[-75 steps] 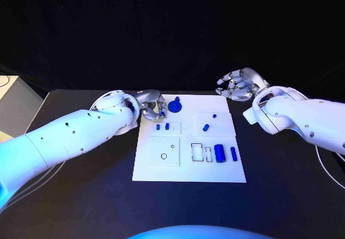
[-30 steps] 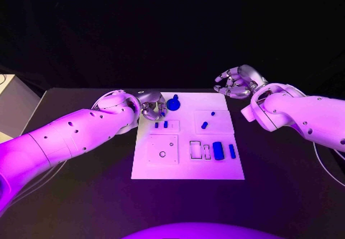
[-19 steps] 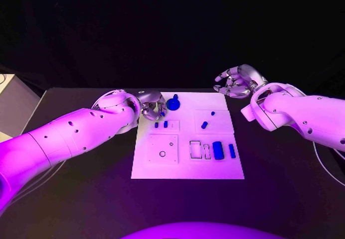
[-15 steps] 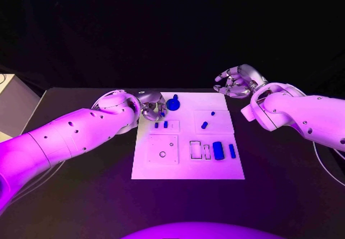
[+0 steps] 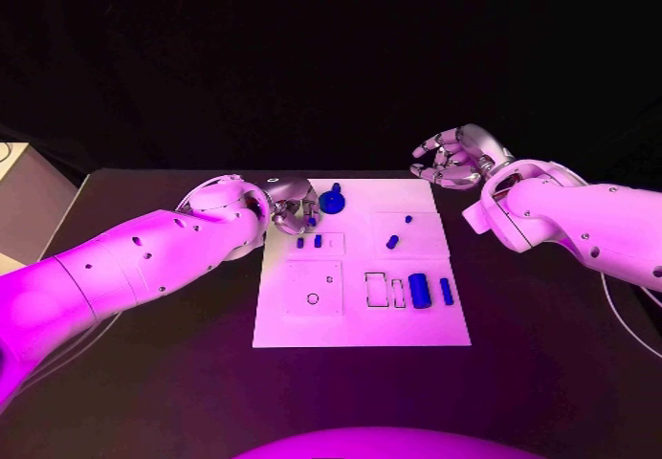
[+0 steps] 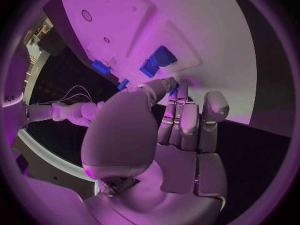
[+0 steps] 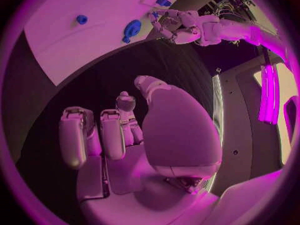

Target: Assemble the parts on the task board

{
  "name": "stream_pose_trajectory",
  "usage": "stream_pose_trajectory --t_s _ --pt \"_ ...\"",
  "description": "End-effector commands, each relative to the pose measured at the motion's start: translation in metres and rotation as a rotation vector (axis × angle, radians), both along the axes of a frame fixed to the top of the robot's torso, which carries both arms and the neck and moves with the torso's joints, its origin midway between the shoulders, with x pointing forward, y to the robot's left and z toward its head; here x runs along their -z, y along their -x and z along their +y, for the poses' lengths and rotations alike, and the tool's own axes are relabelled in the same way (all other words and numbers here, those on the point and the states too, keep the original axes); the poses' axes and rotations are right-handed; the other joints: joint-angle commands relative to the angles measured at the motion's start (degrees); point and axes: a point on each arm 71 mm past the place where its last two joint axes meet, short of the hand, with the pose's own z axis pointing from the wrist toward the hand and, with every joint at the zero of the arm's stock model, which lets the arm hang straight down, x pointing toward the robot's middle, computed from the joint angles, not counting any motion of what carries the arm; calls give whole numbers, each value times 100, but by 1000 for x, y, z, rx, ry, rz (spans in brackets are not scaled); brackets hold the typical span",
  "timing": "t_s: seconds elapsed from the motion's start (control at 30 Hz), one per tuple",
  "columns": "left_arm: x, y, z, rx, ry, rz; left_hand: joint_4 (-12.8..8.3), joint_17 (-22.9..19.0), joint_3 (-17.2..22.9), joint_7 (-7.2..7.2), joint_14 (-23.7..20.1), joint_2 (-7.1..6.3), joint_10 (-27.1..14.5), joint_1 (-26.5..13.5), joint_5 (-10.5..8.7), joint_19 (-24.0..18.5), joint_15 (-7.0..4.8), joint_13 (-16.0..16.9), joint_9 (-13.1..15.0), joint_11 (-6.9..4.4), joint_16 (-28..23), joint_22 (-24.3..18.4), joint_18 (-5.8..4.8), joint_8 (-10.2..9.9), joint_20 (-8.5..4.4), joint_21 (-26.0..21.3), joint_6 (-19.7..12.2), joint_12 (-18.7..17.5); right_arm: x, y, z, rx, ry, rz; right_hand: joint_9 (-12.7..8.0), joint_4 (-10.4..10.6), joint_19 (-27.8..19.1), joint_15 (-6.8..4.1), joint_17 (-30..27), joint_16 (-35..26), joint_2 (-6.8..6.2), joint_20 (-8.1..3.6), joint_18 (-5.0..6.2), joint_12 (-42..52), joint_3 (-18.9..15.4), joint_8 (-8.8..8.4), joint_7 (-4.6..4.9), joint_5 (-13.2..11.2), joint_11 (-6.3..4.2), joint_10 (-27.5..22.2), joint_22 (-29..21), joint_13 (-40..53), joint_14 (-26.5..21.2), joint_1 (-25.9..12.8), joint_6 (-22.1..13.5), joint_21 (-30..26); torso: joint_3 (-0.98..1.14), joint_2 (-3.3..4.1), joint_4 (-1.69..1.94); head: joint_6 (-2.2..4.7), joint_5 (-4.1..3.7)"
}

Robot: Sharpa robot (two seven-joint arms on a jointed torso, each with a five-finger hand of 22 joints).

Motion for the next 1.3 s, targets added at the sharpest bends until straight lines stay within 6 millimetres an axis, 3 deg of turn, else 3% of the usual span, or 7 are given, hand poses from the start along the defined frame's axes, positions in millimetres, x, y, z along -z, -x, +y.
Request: stream_pose_trajectory --t_s 0.03,0.47,1.3 --pt "5 3 -1 16 -17 14 -3 -13 -34 -28 -45 -20 -50 -55 -13 -36 6 17 -13 -15 -25 4 -37 -28 -6 -20 -28 38 0 0 1 -13 3 -6 5 -6 287 -51 367 -19 -9 -45 108 -20 20 35 30 28 -24 13 996 -5 308 -21 10 -24 -2 5 0 -1 -1" --pt "5 2 1 3 -19 11 -3 -105 -35 -35 -123 -60 -291 -103 -8 -106 40 168 -113 26 -36 -55 -22 -300 14 -105 -381 170 0 0 1 -12 3 -7 5 -6 287 -51 367 -19 -9 -45 108 -20 20 35 30 28 -24 13 996 -5 308 -21 10 -24 -1 2 2 -6 -3" --pt "3 0 10 -26 -7 -14 -34 -113 -20 -110 -147 -65 -370 -85 -4 -142 14 383 -154 -11 -14 -85 -8 -414 1 -152 -522 484 0 0 -1 -8 3 -9 7 -12 277 -53 353 -32 -16 -47 114 -40 31 38 29 30 -25 2 980 -41 305 -27 5 -55 -1 0 0 3 -3"
